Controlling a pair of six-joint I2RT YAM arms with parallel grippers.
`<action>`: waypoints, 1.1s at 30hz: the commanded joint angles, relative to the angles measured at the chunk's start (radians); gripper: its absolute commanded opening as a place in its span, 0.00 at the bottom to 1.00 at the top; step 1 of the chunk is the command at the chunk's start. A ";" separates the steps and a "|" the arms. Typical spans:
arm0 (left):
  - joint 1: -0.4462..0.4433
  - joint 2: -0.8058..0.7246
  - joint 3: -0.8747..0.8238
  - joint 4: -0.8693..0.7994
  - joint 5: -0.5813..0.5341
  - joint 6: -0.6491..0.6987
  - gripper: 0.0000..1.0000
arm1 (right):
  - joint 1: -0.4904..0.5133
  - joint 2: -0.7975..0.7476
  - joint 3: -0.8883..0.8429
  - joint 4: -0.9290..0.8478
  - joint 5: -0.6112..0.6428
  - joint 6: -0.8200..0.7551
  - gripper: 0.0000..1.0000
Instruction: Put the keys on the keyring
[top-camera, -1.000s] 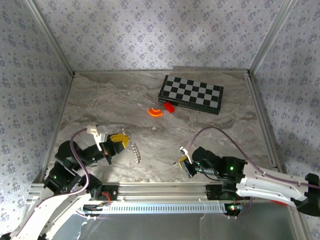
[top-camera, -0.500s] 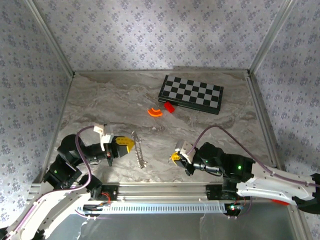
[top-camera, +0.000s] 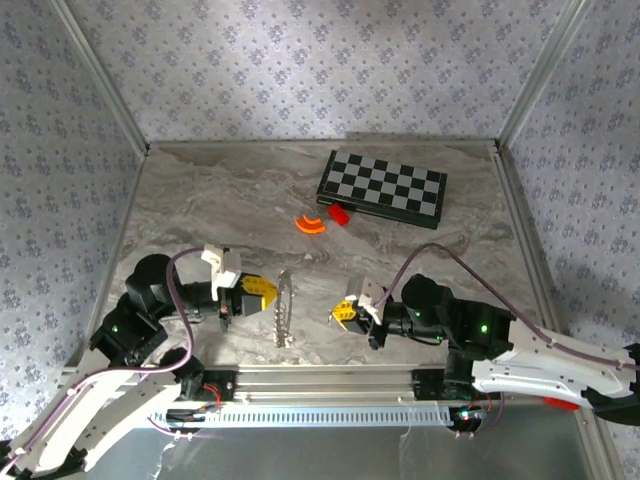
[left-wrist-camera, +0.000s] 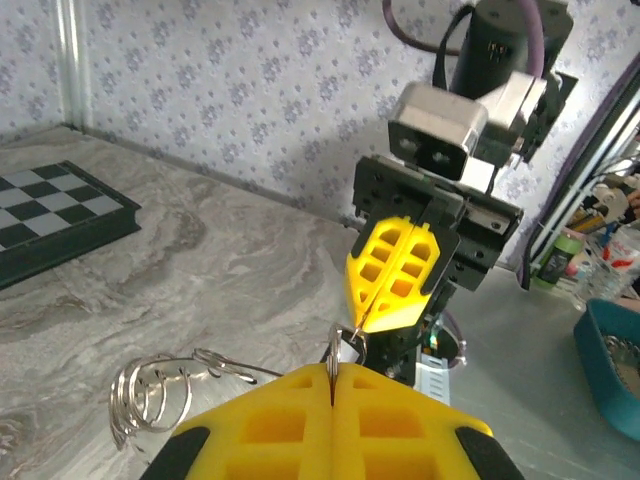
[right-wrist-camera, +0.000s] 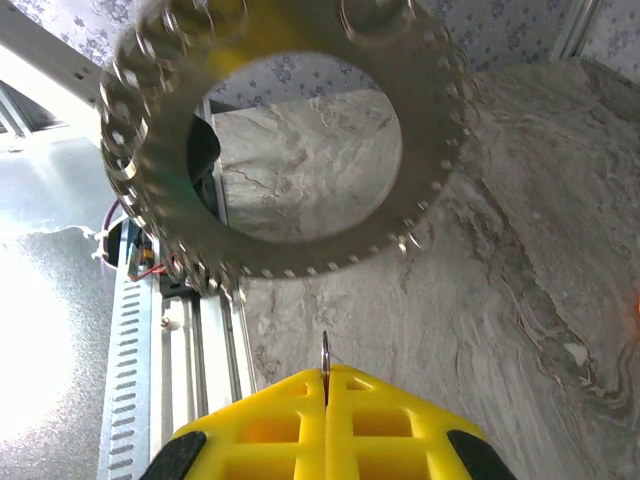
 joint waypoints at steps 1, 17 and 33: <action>-0.032 0.014 0.054 -0.019 0.031 0.088 0.00 | 0.006 0.012 0.045 0.005 -0.041 -0.018 0.00; -0.102 0.042 0.083 -0.060 0.060 0.239 0.00 | 0.001 0.062 0.106 0.047 -0.176 -0.023 0.00; -0.102 0.052 0.079 -0.077 0.038 0.242 0.00 | 0.052 0.089 0.082 0.206 -0.126 0.024 0.00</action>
